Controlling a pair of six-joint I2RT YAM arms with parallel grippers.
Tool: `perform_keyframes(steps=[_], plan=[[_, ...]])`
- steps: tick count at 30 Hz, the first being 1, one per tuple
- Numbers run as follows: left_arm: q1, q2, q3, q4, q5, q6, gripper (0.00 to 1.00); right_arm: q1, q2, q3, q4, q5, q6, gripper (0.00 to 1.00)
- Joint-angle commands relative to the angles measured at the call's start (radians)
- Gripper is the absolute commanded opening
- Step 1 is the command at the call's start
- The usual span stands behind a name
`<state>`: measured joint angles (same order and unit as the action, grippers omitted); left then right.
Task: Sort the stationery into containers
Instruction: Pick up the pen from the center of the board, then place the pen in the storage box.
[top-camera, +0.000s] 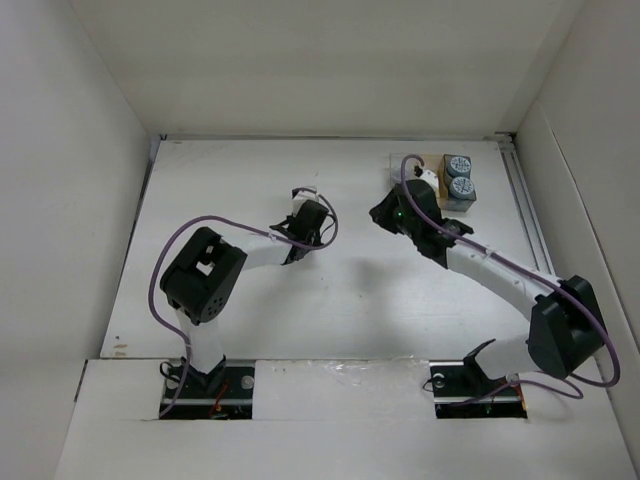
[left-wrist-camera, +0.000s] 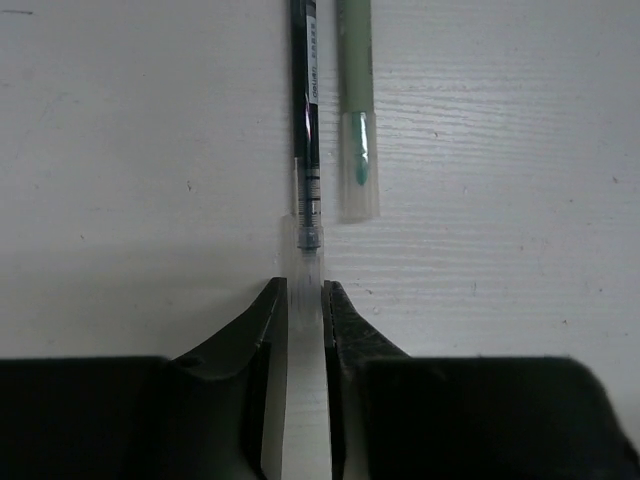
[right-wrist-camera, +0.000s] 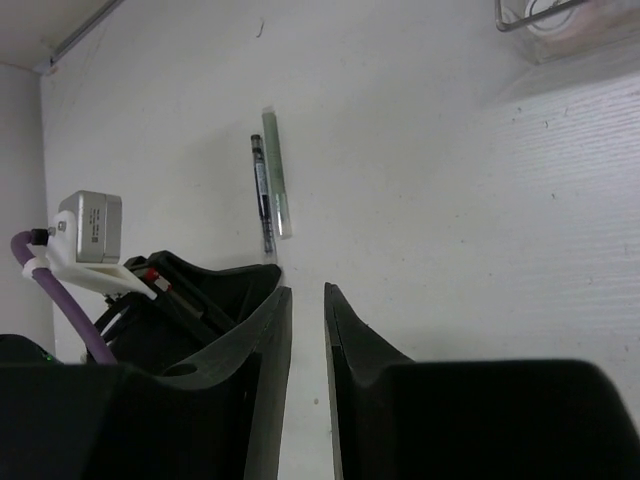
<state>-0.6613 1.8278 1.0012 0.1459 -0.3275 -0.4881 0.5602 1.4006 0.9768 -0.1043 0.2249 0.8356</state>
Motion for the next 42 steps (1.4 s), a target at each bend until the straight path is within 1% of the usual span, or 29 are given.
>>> perform_keyframes(steps=[1, 2, 3, 5, 9, 12, 13, 15, 16, 17, 19, 20, 24, 28, 29, 33, 35, 36, 39, 40, 41, 42], plan=[[-0.001, 0.007, 0.03, -0.055, -0.042, -0.001, 0.06, 0.006, -0.038, 0.0, 0.058, 0.01, 0.013, 0.26], [-0.001, 0.007, 0.03, -0.069, -0.042, -0.013, 0.03, 0.006, -0.038, 0.0, 0.058, 0.01, 0.013, 0.32], [-0.001, 0.007, 0.021, -0.069, -0.053, -0.014, 0.01, 0.006, -0.038, 0.0, 0.058, 0.01, 0.013, 0.36], [-0.001, -0.015, -0.012, -0.069, -0.053, -0.024, 0.0, 0.006, -0.038, 0.0, 0.058, 0.001, 0.013, 0.44], [-0.001, -0.103, -0.068, -0.069, -0.053, -0.035, 0.0, 0.015, -0.02, 0.0, 0.058, -0.019, 0.013, 0.48], [-0.001, -0.209, -0.12, -0.06, -0.027, -0.035, 0.0, 0.015, -0.02, 0.0, 0.081, -0.07, 0.013, 0.51], [-0.001, -0.266, -0.134, -0.048, -0.006, -0.035, 0.0, 0.015, -0.02, 0.0, 0.081, -0.103, 0.013, 0.51], [-0.001, -0.318, -0.167, -0.025, 0.034, -0.035, 0.0, 0.015, -0.011, 0.0, 0.109, -0.146, 0.023, 0.52], [-0.001, -0.341, -0.18, 0.007, 0.091, -0.035, 0.0, 0.015, -0.011, 0.0, 0.118, -0.171, 0.023, 0.55], [-0.001, -0.388, -0.193, 0.027, 0.122, -0.035, 0.0, 0.015, -0.002, 0.0, 0.13, -0.227, 0.023, 0.57], [-0.001, -0.426, -0.229, 0.064, 0.189, -0.035, 0.0, 0.026, 0.008, -0.01, 0.176, -0.28, 0.033, 0.6], [-0.001, -0.461, -0.242, 0.114, 0.258, -0.035, 0.0, 0.026, 0.018, -0.01, 0.192, -0.32, 0.033, 0.62], [-0.011, -0.522, -0.289, 0.207, 0.381, -0.049, 0.0, 0.047, 0.06, -0.01, 0.23, -0.371, 0.042, 0.68], [-0.011, -0.561, -0.311, 0.279, 0.465, -0.067, 0.0, 0.058, 0.098, 0.023, 0.249, -0.384, 0.042, 0.68], [-0.011, -0.561, -0.32, 0.291, 0.478, -0.076, 0.0, 0.058, 0.113, 0.023, 0.249, -0.394, 0.042, 0.66], [-0.011, -0.572, -0.32, 0.311, 0.502, -0.076, 0.0, 0.067, 0.138, 0.034, 0.258, -0.394, 0.042, 0.43], [-0.011, -0.572, -0.32, 0.32, 0.512, -0.076, 0.0, 0.067, 0.15, 0.043, 0.258, -0.394, 0.042, 0.34], [-0.011, -0.572, -0.32, 0.32, 0.522, -0.076, 0.0, 0.067, 0.159, 0.043, 0.258, -0.394, 0.051, 0.3], [-0.011, -0.581, -0.32, 0.343, 0.533, -0.076, 0.0, 0.067, 0.179, 0.054, 0.258, -0.384, 0.051, 0.24], [-0.011, -0.581, -0.32, 0.343, 0.533, -0.076, 0.0, 0.067, 0.179, 0.054, 0.258, -0.384, 0.051, 0.19], [-0.011, -0.581, -0.32, 0.343, 0.533, -0.076, 0.01, 0.067, 0.179, 0.054, 0.258, -0.384, 0.051, 0.09], [-0.011, -0.581, -0.32, 0.343, 0.533, -0.076, 0.01, 0.067, 0.179, 0.054, 0.258, -0.384, 0.051, 0.09]])
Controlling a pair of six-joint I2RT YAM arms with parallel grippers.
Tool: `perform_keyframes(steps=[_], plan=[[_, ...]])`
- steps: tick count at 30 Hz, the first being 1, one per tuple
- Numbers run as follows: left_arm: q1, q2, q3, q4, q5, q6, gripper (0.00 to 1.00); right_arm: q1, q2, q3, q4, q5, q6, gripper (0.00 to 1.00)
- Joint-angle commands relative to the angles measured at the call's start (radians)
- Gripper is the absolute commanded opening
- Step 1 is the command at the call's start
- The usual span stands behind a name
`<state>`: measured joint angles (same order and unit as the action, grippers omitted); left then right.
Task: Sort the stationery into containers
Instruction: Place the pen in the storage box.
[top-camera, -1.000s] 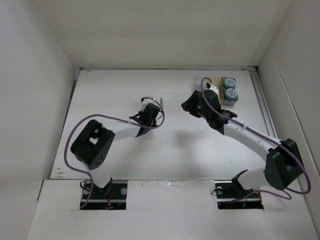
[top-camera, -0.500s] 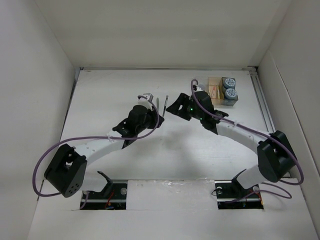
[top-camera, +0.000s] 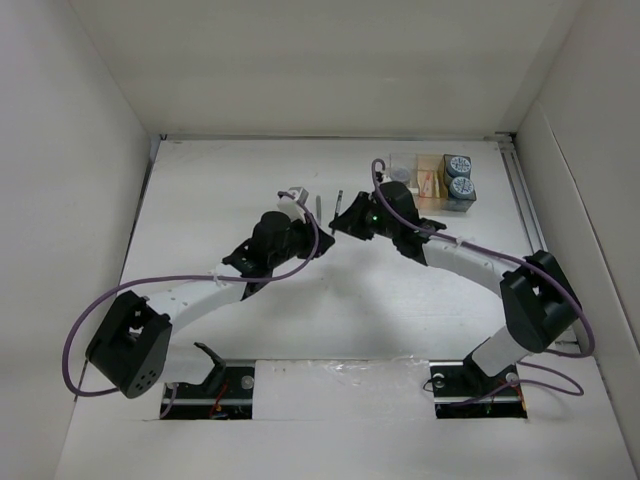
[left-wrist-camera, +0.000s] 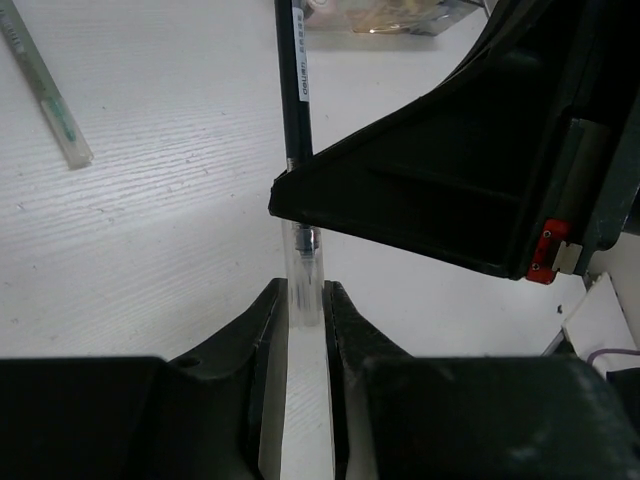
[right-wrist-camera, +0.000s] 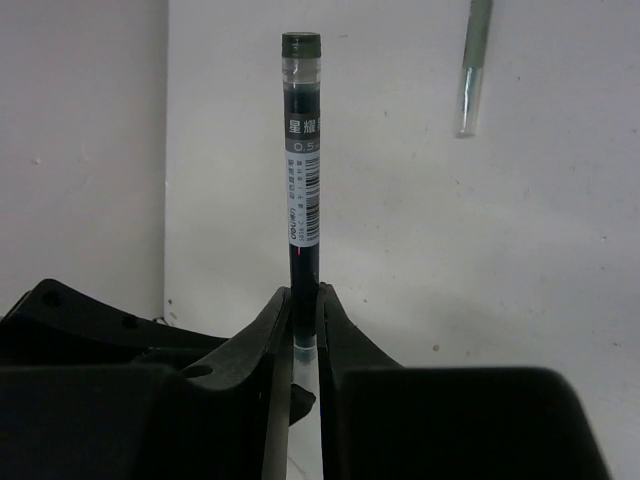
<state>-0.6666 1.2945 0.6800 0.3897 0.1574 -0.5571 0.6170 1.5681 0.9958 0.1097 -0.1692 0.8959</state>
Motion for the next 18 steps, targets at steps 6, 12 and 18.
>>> perform_keyframes(steps=[6, 12, 18], plan=[[-0.005, -0.003, 0.029, 0.089, 0.082, 0.012, 0.54, -0.025, -0.039, 0.069, -0.02, 0.123, -0.023, 0.0], [-0.005, 0.006, 0.038, 0.089, 0.016, 0.013, 0.54, -0.196, -0.028, 0.207, -0.284, 0.325, -0.086, 0.0], [0.007, 0.04, 0.047, 0.071, -0.039, 0.033, 0.51, -0.401, 0.038, 0.312, -0.419, 0.487, -0.109, 0.0]])
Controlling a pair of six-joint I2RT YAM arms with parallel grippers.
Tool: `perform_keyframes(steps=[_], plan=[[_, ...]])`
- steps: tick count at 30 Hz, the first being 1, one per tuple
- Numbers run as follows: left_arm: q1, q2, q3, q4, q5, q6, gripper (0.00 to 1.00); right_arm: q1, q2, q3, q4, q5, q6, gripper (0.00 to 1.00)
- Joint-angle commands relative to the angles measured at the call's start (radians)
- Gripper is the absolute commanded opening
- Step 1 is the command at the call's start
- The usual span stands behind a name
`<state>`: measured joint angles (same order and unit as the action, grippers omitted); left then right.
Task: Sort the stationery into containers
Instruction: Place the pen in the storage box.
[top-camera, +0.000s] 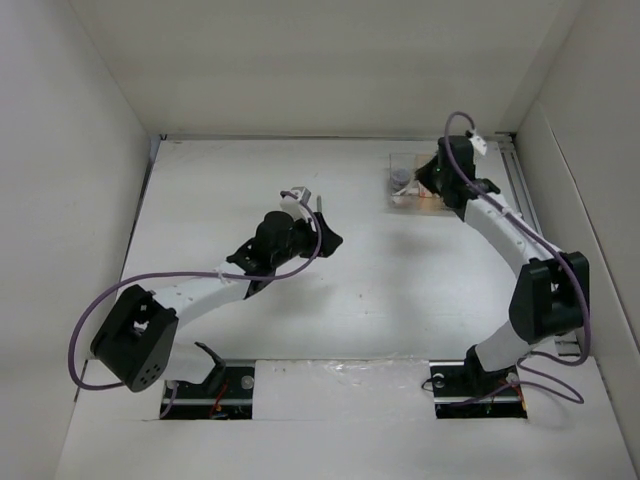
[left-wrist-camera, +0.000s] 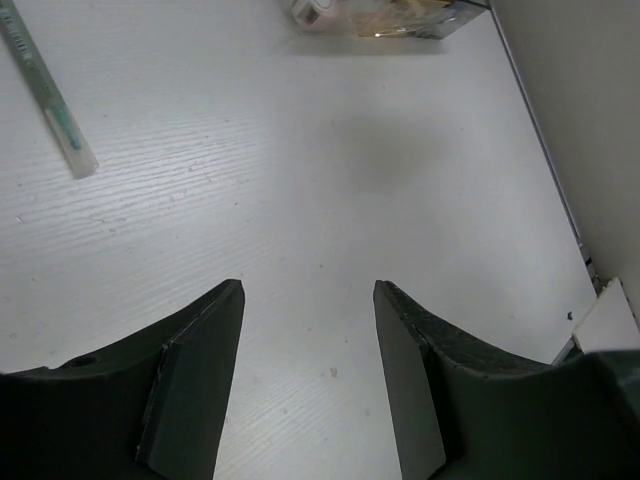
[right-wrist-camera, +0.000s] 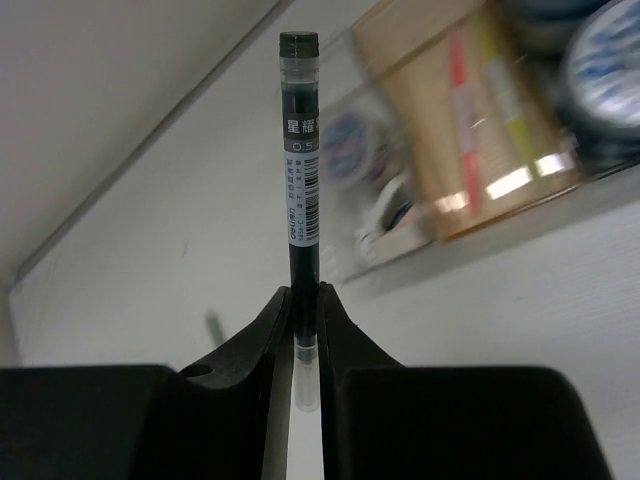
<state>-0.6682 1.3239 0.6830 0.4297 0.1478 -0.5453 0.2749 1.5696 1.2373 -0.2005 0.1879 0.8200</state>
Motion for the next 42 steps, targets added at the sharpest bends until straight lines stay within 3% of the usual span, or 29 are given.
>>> perform_keyframes(steps=[1, 6, 14, 23, 32, 35, 40, 42], plan=[[0.009, 0.024, 0.035, 0.03, -0.03, 0.021, 0.51, -0.074, 0.052, 0.091, -0.128, 0.146, -0.044, 0.0], [0.033, 0.046, 0.026, 0.04, 0.009, 0.021, 0.49, -0.118, 0.174, 0.215, -0.201, 0.261, -0.079, 0.0], [0.033, 0.069, 0.039, 0.021, -0.059, 0.031, 0.48, -0.128, 0.351, 0.35, -0.258, 0.338, -0.108, 0.0], [0.033, 0.096, 0.053, -0.005, -0.088, 0.031, 0.47, -0.099, 0.426, 0.399, -0.249, 0.43, -0.137, 0.0], [0.033, 0.106, 0.073, -0.034, -0.143, 0.031, 0.47, -0.079, 0.466, 0.438, -0.249, 0.421, -0.147, 0.04], [0.033, 0.115, 0.082, -0.045, -0.169, 0.031, 0.47, -0.068, 0.475, 0.438, -0.249, 0.421, -0.156, 0.09], [0.033, 0.124, 0.082, -0.054, -0.178, 0.031, 0.47, -0.059, 0.475, 0.438, -0.249, 0.421, -0.156, 0.33], [0.033, 0.124, 0.082, -0.054, -0.198, 0.031, 0.47, -0.048, 0.465, 0.438, -0.249, 0.421, -0.156, 0.39]])
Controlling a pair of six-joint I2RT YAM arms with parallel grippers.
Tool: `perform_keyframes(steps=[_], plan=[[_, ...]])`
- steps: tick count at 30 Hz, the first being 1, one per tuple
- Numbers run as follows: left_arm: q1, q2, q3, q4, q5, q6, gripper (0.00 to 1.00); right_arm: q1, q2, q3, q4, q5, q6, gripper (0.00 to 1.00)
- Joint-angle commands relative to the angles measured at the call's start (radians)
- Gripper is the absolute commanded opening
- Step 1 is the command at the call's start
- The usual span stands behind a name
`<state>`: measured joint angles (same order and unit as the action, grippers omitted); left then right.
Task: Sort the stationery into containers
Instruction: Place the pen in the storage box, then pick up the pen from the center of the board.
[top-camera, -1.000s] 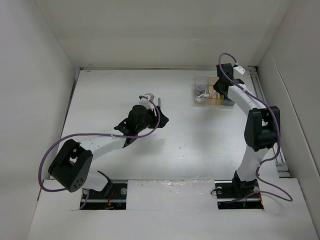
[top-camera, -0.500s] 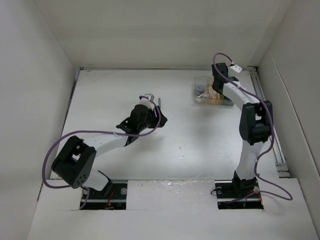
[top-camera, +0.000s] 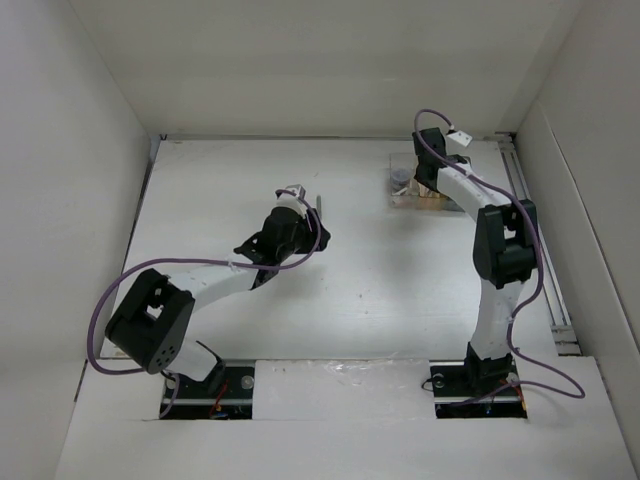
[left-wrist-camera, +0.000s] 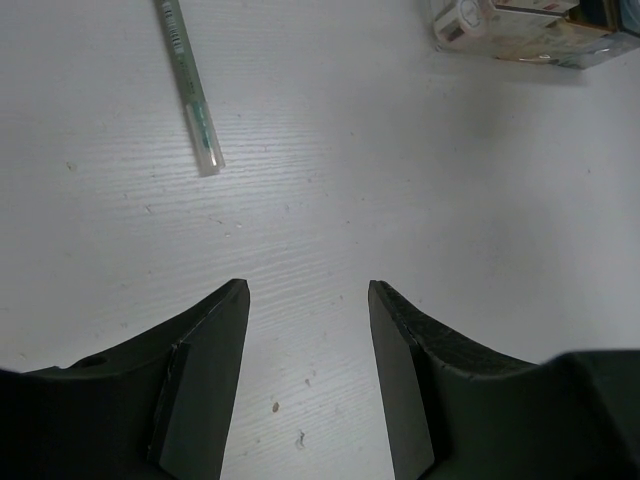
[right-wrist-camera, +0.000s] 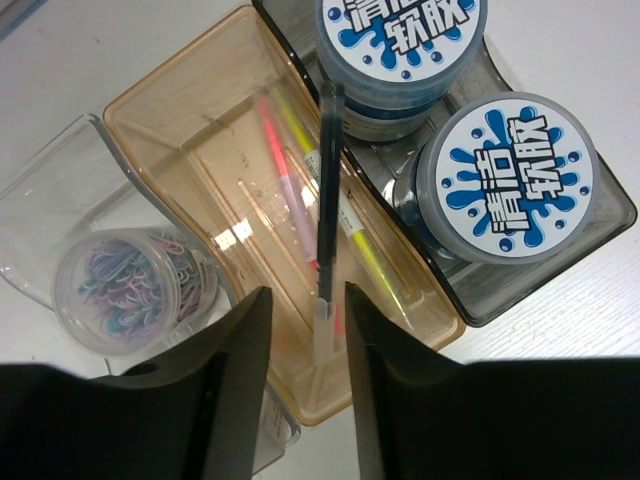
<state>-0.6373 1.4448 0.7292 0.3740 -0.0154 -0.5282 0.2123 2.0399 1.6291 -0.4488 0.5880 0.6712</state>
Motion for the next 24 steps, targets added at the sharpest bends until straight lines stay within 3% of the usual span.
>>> perform_keyframes(steps=[1, 11, 14, 15, 16, 17, 20, 24], plan=[[0.002, 0.003, 0.045, -0.01, -0.046, 0.014, 0.47, 0.015, -0.006, 0.046, -0.001, 0.03, -0.007, 0.42], [0.002, 0.094, 0.131, -0.098, -0.186, 0.014, 0.47, 0.025, -0.177, -0.044, 0.012, 0.03, 0.051, 0.48], [0.002, 0.141, 0.151, -0.124, -0.213, 0.023, 0.46, 0.025, -0.275, -0.141, 0.071, -0.031, 0.085, 0.35], [0.002, 0.153, 0.174, -0.136, -0.222, 0.023, 0.46, 0.025, -0.305, -0.17, 0.091, -0.063, 0.105, 0.15], [0.002, 0.181, 0.183, -0.136, -0.222, 0.023, 0.46, 0.025, -0.332, -0.205, 0.117, -0.148, 0.105, 0.04], [0.002, 0.199, 0.194, -0.136, -0.222, 0.034, 0.45, 0.035, -0.363, -0.281, 0.183, -0.195, 0.12, 0.0], [0.002, 0.274, 0.254, -0.165, -0.222, 0.043, 0.42, 0.057, -0.47, -0.392, 0.281, -0.337, 0.146, 0.0], [0.002, 0.36, 0.328, -0.205, -0.287, 0.053, 0.38, 0.12, -0.544, -0.504, 0.351, -0.366, 0.172, 0.03]])
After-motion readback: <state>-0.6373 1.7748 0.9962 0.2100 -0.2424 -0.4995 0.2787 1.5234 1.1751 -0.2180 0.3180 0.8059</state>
